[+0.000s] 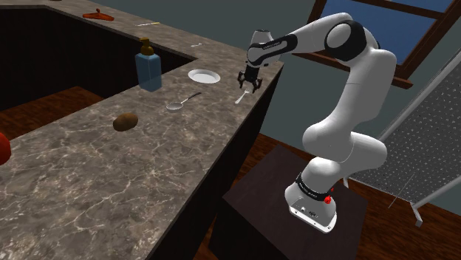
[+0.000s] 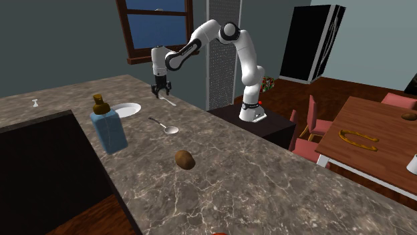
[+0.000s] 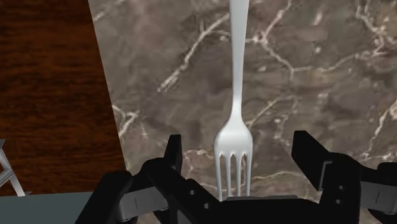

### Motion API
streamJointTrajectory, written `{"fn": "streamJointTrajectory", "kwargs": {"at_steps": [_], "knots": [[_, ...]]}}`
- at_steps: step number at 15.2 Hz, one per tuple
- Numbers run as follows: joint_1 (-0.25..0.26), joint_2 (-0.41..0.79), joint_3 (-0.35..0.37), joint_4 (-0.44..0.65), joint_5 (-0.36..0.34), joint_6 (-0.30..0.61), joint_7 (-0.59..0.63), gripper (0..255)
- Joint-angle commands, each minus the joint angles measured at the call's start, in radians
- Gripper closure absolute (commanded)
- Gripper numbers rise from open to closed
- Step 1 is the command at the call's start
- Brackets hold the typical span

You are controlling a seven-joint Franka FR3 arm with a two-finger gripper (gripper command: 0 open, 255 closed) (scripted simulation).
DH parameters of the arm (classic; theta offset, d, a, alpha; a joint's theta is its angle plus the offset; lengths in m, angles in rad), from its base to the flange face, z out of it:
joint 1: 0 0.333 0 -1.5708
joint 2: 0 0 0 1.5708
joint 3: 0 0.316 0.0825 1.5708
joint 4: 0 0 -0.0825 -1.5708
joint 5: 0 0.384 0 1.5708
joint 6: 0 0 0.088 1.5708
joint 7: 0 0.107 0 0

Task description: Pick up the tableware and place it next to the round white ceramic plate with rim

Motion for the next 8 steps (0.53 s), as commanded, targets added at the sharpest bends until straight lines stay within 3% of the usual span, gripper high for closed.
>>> {"fn": "streamJointTrajectory", "kwargs": {"at_steps": [1, 8], "knots": [[0.0, 0.0, 0.0, 0.0, 0.0, 0.0, 0.0, 0], [-0.022, -0.069, 0.033, 0.038, 0.056, -0.093, -0.035, 0]]}}
